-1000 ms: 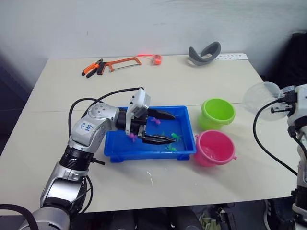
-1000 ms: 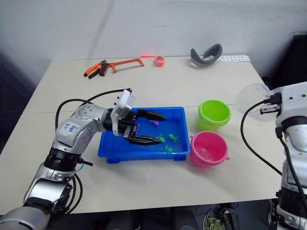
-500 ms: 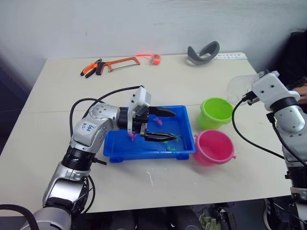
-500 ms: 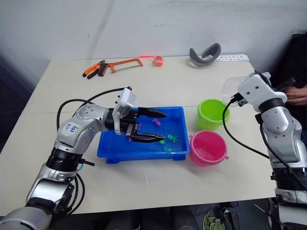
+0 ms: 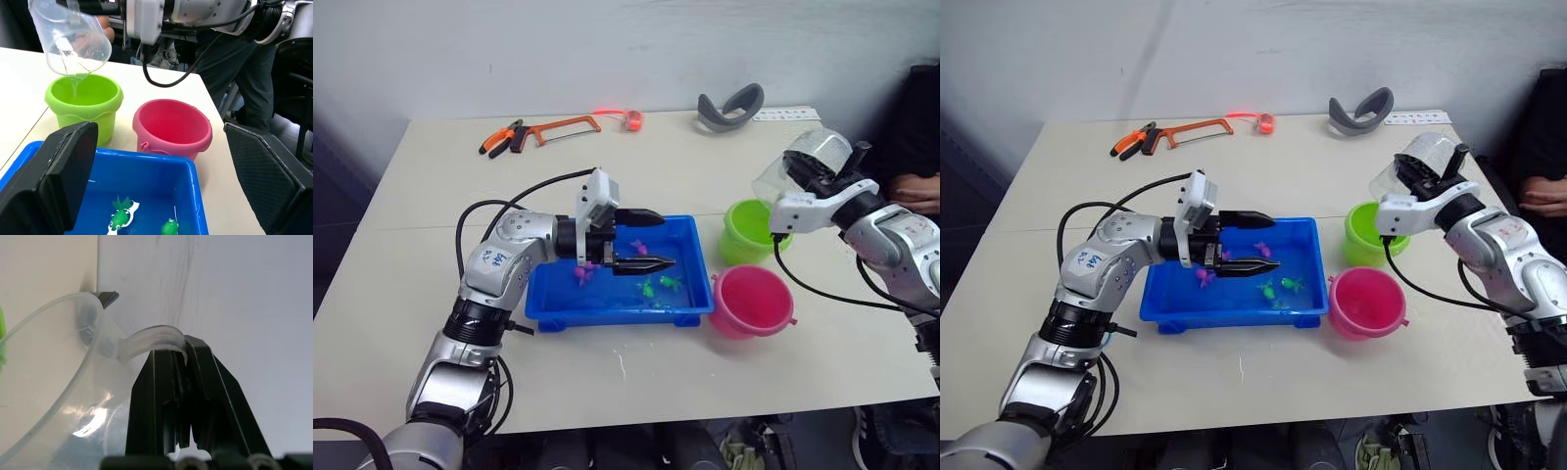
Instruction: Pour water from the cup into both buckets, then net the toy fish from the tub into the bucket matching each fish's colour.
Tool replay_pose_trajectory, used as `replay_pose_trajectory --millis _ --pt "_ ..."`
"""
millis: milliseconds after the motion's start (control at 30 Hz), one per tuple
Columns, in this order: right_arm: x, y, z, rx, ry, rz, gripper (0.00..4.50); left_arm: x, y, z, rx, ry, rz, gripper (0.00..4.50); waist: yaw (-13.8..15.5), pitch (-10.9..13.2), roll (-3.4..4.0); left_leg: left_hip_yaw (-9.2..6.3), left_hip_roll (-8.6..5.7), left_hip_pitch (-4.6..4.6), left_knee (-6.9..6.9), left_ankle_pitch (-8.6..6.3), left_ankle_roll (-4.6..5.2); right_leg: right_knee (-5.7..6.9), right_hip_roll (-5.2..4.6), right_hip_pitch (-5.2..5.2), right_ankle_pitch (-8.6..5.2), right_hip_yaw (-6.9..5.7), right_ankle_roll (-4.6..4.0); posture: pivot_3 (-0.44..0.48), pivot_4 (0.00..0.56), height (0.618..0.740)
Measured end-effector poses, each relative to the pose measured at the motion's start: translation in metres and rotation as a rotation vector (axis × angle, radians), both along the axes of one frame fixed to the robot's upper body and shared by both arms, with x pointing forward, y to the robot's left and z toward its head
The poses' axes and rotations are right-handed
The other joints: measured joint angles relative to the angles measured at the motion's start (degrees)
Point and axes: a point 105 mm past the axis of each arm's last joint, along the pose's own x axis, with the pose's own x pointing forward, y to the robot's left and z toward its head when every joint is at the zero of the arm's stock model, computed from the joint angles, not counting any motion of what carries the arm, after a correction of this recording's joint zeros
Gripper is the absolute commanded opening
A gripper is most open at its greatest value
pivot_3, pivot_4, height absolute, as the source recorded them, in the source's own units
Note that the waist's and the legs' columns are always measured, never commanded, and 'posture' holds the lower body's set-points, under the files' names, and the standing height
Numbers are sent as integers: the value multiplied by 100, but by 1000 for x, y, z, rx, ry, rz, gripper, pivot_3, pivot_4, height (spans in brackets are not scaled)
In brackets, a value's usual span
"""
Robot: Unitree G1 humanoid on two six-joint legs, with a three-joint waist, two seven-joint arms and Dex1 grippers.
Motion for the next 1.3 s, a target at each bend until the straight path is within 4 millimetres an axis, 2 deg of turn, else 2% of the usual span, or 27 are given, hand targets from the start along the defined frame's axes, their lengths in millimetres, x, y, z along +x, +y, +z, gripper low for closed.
replay_pose_trajectory --millis 133,233,367,467,533,600,733,867,967,1167,1200,1233,1300 --pt "-2 4 0 -36 -19 24 59 0 0 0 0 -1 2 4500 -7 0 0 2 0 0 2 0 -1 3 0 0 0 1 0 0 150 740" --pt "-4 -2 4 43 -17 17 59 0 0 1 -1 -7 2 4500 -28 0 0 2 2 0 3 1 -1 4 2 1 0 0 0 0 150 740" --pt "-9 -34 12 471 -3 -71 59 0 0 1 0 -16 -2 4500 -18 0 0 -4 4 1 7 1 0 5 3 7 0 -3 1 0 150 740" --pt "-21 -64 11 901 9 -139 59 -1 -1 1 -3 -17 -7 4500 15 0 0 -7 3 1 8 2 0 10 2 10 1 -4 2 0 150 740" --pt "-37 -86 8 1229 12 -162 59 -1 -2 1 -5 -16 -10 4500 53 0 0 -11 5 1 10 3 -1 12 3 11 1 -6 1 0 150 740" --pt "-53 -102 -1 1487 23 -173 59 -1 -2 1 -6 -16 -13 4500 67 0 0 -13 5 1 10 3 -1 11 3 15 1 -9 1 0 150 740" --pt "-80 -120 -28 1814 41 -224 59 -5 -3 2 -5 -19 -42 4500 69 0 0 -12 0 3 5 3 -1 8 4 15 1 -6 1 0 150 740" --pt "-103 -128 -81 2109 66 -345 59 -12 -4 3 -4 -39 -103 4500 58 0 1 -8 -3 3 -1 4 -2 7 9 13 1 -3 1 0 150 740" --pt "-112 -130 -104 2231 49 -381 59 -16 -4 2 5 -36 -137 4500 35 0 3 2 -11 4 -2 4 -2 7 10 8 1 5 1 0 150 740" --pt "-110 -133 -125 2287 13 -383 59 -19 -4 2 12 -38 -163 4500 30 0 3 0 -14 4 -5 3 -2 3 14 7 1 8 1 0 150 740" --pt "-109 -133 -132 2289 20 -405 767 -19 -3 2 13 -38 -164 4500 30 0 3 0 -13 4 -6 3 -2 3 14 6 1 9 1 0 150 740" --pt "-109 -135 -139 2286 26 -431 968 -19 -3 2 14 -39 -164 4500 31 0 3 0 -13 4 -7 3 -2 2 14 5 1 10 1 0 150 740" --pt "-112 -137 -156 2282 39 -493 1968 -18 -3 1 18 -43 -160 4500 34 0 3 1 -12 4 -10 3 -2 1 14 5 1 10 1 0 150 740"
